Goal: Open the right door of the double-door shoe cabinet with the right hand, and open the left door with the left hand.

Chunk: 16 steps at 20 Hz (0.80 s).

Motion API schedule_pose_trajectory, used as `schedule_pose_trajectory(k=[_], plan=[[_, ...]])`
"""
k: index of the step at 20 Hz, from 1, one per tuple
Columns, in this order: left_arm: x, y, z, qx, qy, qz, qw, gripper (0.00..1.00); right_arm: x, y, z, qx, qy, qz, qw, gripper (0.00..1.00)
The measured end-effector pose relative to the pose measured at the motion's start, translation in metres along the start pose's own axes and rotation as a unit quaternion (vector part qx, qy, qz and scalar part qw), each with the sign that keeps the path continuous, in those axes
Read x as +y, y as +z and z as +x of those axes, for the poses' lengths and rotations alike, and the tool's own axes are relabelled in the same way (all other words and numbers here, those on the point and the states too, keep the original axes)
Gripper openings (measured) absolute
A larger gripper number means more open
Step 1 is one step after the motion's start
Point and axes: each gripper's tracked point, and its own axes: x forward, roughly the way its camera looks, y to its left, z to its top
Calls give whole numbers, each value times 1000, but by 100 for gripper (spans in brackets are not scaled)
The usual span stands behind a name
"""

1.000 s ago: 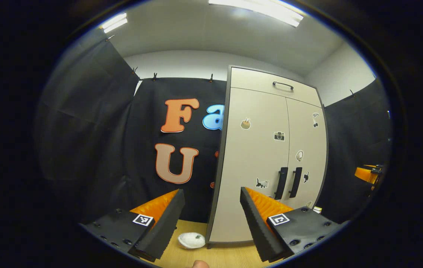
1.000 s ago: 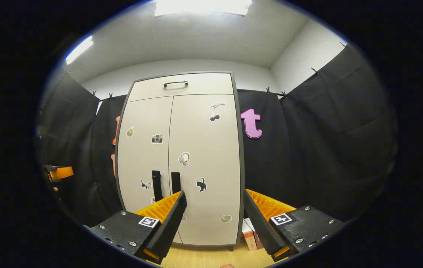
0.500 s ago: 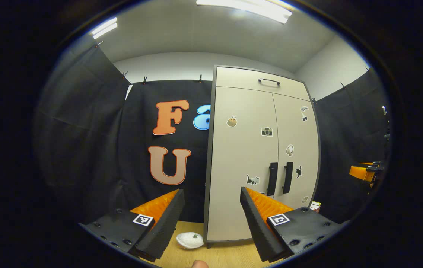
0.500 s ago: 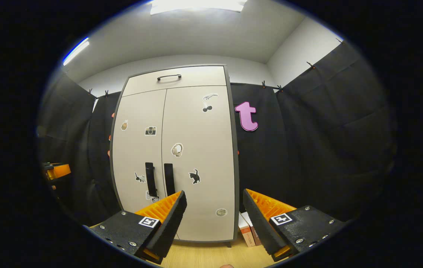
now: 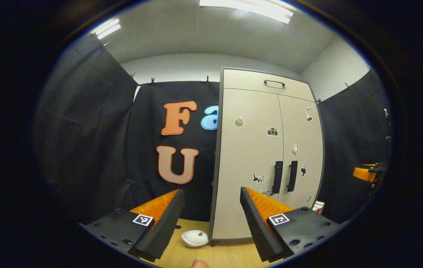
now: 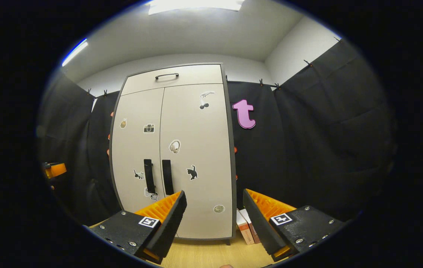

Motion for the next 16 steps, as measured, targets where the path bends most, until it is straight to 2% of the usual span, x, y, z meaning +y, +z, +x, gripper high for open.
schedule_pose_trajectory(k=[4,7,9,16], plan=[[5,3,-6,-2,-4,5,1000,96,9,6,0,-4,1,-1,1000,93],[16,11,-11,-9,6,22,1000,94,21,5,6,0,8,4,1000,93],[25,15,-17,-18,13,31,999,96,29,5,12,0,12,1,1000,93],[43,15,-21,-19,16,27,999,96,58,-8,59,22,15,-12,1000,93]])
